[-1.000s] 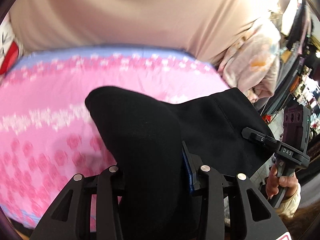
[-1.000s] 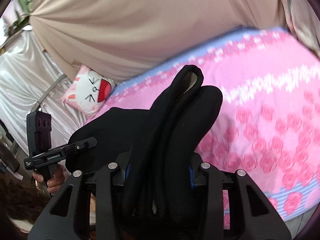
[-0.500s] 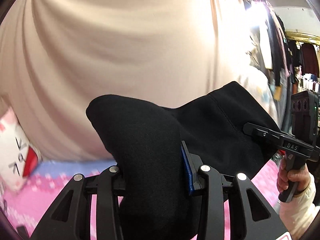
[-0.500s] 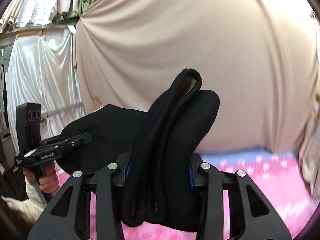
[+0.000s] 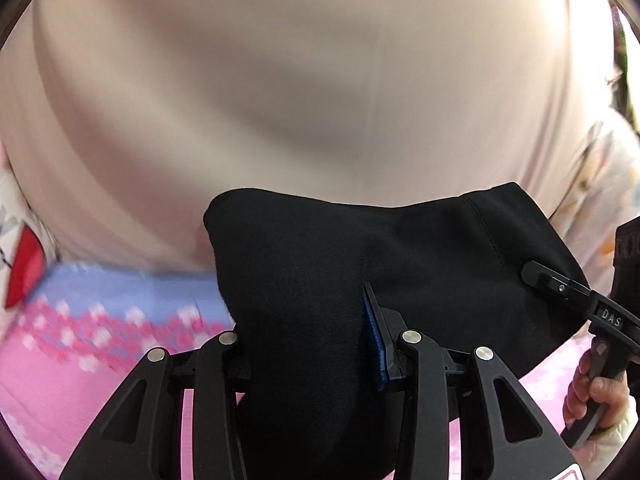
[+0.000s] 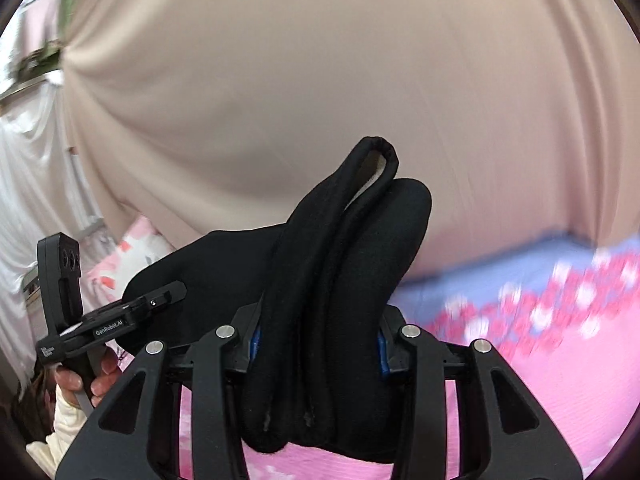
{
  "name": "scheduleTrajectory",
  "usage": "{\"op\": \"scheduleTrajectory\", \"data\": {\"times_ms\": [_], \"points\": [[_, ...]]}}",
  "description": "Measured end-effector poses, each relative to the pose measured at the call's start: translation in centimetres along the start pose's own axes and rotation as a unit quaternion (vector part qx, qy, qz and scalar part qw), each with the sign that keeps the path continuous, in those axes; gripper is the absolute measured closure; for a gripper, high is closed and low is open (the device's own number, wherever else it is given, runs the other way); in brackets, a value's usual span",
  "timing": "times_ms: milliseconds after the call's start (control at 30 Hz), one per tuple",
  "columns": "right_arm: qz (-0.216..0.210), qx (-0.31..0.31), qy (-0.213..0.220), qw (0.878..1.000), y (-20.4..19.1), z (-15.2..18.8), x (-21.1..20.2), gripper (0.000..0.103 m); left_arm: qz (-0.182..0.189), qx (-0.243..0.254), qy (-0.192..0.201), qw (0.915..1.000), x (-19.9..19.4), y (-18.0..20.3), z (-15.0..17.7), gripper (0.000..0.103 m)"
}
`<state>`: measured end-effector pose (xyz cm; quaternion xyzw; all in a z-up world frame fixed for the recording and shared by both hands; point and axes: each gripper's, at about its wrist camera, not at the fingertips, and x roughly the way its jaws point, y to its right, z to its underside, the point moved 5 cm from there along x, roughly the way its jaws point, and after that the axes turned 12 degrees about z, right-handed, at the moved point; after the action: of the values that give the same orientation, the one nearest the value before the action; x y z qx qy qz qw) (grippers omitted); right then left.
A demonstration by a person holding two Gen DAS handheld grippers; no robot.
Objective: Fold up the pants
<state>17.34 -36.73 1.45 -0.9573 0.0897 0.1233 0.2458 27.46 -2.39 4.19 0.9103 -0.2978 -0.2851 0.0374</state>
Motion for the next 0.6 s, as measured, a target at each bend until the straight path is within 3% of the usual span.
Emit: {"op": "scheduleTrajectory", "data": {"times_ms": [200, 300, 400, 467, 567, 600], "points": [[0.022, 0.033, -0.086, 0.996, 5.2, 7.0, 8.0, 0.064, -0.010, -0.008, -0.072, 0.9973, 8.6, -3.4, 6.4, 0.067], [0.036, 0.048, -0.125, 0.990, 6.7, 9.8, 9.9, 0.063, -0.026, -0.005, -0.099, 0.9948, 10.6, -5.1, 9.2, 0.064], [0.028, 0.087, -0.163, 0.982, 8.3, 11.8, 10.7, 0.046, -0.028, -0.013, -0.115, 0.9928, 11.1, -6.1, 11.4, 0.043], [0.011, 0.111, -0.168, 0.979, 9.0, 11.7, 10.1, 0.044, -0.035, -0.028, -0.104, 0.9935, 10.4, -7.3, 12.4, 0.022], [0.039, 0.140, -0.150, 0.978, 11.1, 10.9, 6.4, 0.035, -0.050, -0.038, -0.082, 0.9947, 7.4, -7.8, 11.8, 0.018], [0.064, 0.149, -0.133, 0.978, 11.9, 10.5, 4.7, 0.035, -0.074, -0.041, -0.071, 0.9939, 5.1, -8.7, 11.1, 0.019]]}}
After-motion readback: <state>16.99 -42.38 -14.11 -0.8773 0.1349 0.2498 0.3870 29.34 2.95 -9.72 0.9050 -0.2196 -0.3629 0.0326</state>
